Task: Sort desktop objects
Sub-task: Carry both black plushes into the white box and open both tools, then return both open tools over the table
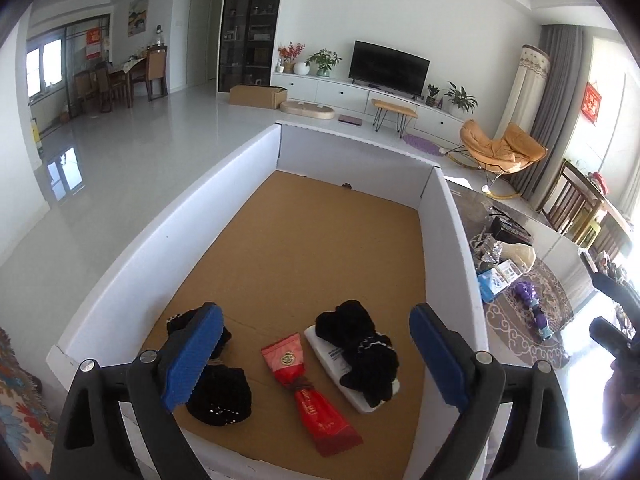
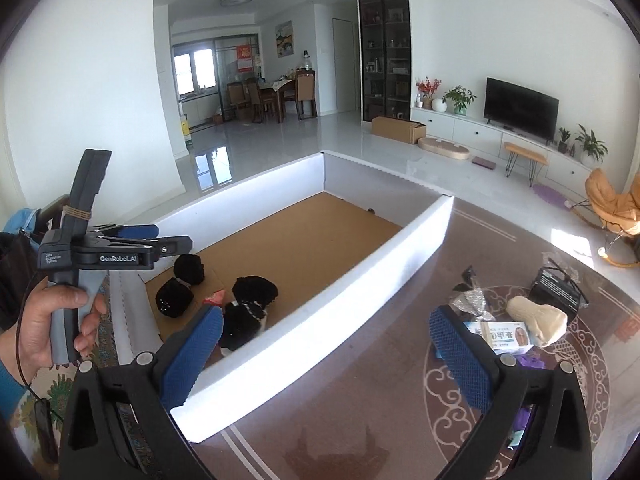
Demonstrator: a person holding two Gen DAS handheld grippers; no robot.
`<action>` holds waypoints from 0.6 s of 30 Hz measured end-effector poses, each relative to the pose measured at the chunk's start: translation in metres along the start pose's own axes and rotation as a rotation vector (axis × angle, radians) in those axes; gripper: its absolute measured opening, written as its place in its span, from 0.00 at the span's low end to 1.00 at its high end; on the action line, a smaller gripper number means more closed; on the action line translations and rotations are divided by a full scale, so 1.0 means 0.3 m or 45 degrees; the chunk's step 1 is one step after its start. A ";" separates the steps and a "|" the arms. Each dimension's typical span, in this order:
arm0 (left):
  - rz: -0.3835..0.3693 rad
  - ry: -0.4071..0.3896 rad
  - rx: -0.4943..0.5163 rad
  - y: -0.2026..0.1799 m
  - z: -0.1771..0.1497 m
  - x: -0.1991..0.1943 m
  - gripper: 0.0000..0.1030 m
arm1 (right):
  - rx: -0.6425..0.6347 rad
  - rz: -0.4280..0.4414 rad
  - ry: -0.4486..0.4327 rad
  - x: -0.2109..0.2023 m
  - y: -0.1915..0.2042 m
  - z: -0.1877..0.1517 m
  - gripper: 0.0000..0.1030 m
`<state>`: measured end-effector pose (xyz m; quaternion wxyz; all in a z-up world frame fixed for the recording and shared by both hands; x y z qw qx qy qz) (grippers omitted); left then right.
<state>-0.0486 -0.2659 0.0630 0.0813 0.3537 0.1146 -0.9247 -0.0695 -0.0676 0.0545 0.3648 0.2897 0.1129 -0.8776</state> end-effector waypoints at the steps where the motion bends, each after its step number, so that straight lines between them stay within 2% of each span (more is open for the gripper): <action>1: -0.050 -0.011 0.040 -0.061 -0.004 -0.025 0.93 | 0.015 -0.050 -0.014 -0.036 -0.066 -0.039 1.00; 3: -0.153 -0.023 0.120 -0.201 -0.015 -0.063 0.93 | 0.061 -0.140 -0.022 -0.096 -0.195 -0.141 1.00; 5: -0.256 -0.021 0.185 -0.336 -0.032 -0.078 0.95 | 0.103 -0.233 0.016 -0.137 -0.322 -0.256 1.00; 6: -0.301 -0.008 0.209 -0.402 -0.047 -0.084 1.00 | 0.122 -0.295 0.068 -0.156 -0.383 -0.315 1.00; 9: -0.396 0.065 0.244 -0.572 -0.121 -0.024 1.00 | 0.192 -0.453 0.240 -0.171 -0.546 -0.482 1.00; 12: -0.369 0.193 0.289 -0.695 -0.223 0.120 1.00 | 0.275 -0.528 0.357 -0.180 -0.660 -0.598 1.00; 15: -0.311 0.294 0.321 -0.767 -0.322 0.271 1.00 | 0.320 -0.554 0.380 -0.198 -0.699 -0.664 1.00; 18: -0.232 0.337 0.335 -0.797 -0.367 0.381 1.00 | 0.355 -0.534 0.397 -0.175 -0.709 -0.706 1.00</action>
Point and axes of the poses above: each gripper's, at about its wrist camera, not at the fingertips, and x roughly the way its jaws point, y to its left, z to its top, the point moved 3 cm from there along x, roughly the way its jaws point, and after that the axes turned 1 degree about -x, right-handed, at the moved point
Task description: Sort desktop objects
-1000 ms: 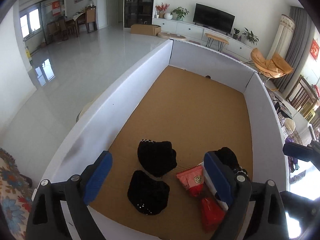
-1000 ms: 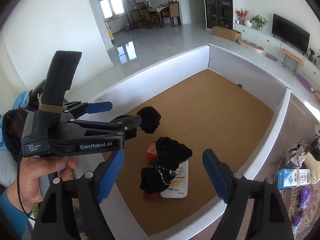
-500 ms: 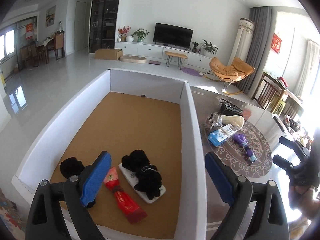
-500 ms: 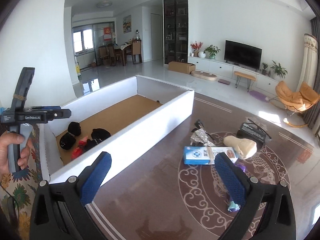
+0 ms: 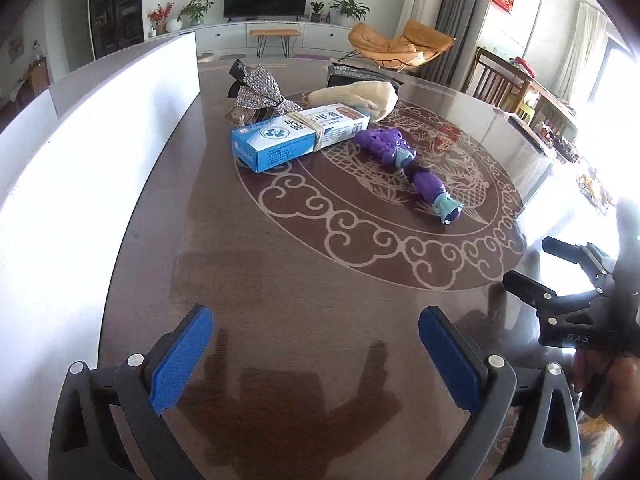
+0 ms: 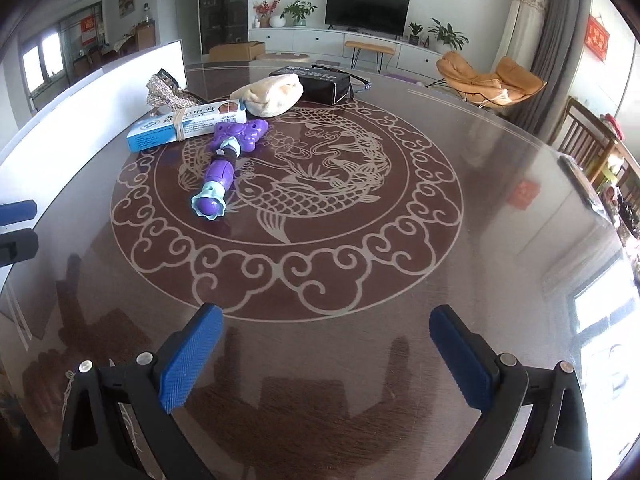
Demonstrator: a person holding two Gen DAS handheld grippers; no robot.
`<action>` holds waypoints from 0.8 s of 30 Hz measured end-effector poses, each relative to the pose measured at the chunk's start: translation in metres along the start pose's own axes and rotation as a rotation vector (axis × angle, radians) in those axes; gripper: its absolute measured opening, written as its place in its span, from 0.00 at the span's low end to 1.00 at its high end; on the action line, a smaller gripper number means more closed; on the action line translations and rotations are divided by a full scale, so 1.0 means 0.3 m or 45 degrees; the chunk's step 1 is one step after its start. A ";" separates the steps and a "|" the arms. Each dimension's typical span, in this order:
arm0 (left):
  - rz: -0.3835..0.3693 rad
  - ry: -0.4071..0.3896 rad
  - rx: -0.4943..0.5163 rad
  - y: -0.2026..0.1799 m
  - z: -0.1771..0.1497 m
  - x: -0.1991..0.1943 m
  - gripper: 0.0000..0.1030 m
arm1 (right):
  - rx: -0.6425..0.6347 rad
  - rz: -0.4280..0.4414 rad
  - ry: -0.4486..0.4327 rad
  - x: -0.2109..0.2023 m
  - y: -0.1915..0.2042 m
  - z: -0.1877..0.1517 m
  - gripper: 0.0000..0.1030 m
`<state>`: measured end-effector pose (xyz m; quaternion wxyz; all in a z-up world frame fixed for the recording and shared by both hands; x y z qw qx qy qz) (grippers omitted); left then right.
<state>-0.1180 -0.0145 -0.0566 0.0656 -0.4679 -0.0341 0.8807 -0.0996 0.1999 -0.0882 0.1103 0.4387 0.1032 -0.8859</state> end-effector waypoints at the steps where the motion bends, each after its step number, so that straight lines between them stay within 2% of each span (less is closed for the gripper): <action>1: 0.004 0.011 -0.011 0.001 0.001 0.025 1.00 | 0.009 0.011 0.025 0.025 0.013 -0.004 1.00; 2: 0.028 -0.009 -0.005 -0.004 0.012 0.036 1.00 | 0.056 0.049 0.016 0.030 0.012 -0.001 1.00; 7: 0.120 0.014 0.093 -0.046 0.070 0.106 1.00 | 0.094 0.033 0.026 0.053 0.011 0.025 1.00; 24: 0.113 0.007 0.100 -0.061 0.098 0.128 1.00 | 0.095 0.033 0.025 0.053 0.015 0.025 1.00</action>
Point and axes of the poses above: each gripper's, at about its wrist camera, not at the fingertips, and x roughly the way its jaws point, y to its left, z to its top, the point moved 3 cm from there along x, roughly the way its jaws point, and after that the axes turned 1 degree about -x, right-handed, at the moved point
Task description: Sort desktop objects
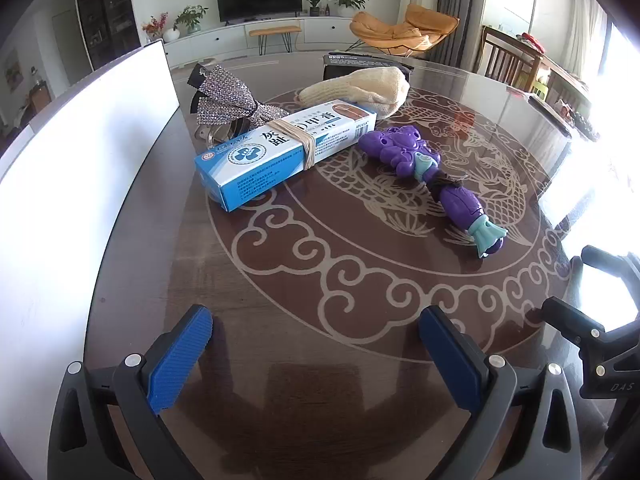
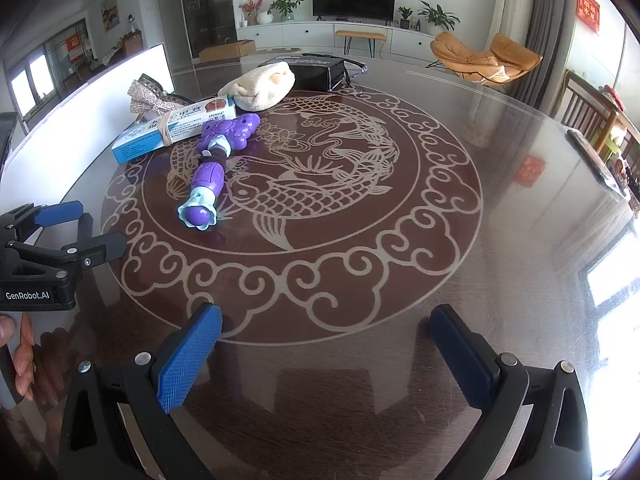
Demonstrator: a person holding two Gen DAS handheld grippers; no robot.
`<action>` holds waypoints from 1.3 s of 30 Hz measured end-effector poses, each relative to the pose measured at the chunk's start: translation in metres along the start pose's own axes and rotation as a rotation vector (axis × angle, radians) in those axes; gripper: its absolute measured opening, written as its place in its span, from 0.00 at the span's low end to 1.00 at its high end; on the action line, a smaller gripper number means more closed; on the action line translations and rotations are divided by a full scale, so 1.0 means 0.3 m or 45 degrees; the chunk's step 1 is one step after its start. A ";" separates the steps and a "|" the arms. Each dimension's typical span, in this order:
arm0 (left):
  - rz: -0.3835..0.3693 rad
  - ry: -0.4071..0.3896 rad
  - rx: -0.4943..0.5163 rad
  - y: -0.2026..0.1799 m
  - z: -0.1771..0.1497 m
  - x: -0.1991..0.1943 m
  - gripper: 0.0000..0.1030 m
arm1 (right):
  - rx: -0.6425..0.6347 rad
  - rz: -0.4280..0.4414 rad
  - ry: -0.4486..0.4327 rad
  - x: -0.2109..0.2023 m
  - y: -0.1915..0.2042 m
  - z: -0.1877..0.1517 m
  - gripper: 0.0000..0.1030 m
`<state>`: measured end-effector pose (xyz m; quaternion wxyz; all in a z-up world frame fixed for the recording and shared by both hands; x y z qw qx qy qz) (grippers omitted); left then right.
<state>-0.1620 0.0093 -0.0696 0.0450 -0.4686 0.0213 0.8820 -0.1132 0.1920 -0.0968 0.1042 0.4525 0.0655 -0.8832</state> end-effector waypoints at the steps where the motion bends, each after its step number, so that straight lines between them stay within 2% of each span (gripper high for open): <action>1: 0.000 0.000 0.000 0.000 0.000 0.000 1.00 | 0.000 0.000 0.000 0.000 0.000 0.000 1.00; 39: -0.002 -0.002 0.002 0.002 0.008 0.003 1.00 | 0.000 0.000 0.000 0.000 0.000 0.000 1.00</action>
Point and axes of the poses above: each gripper's, at about its wrist camera, not at the fingertips, and x roughly the way its jaws point, y to its left, z to its top, the point moved 3 cm from there along x, roughly the way its jaws point, and after that the axes turned 1 degree about -x, right-handed, at the moved point
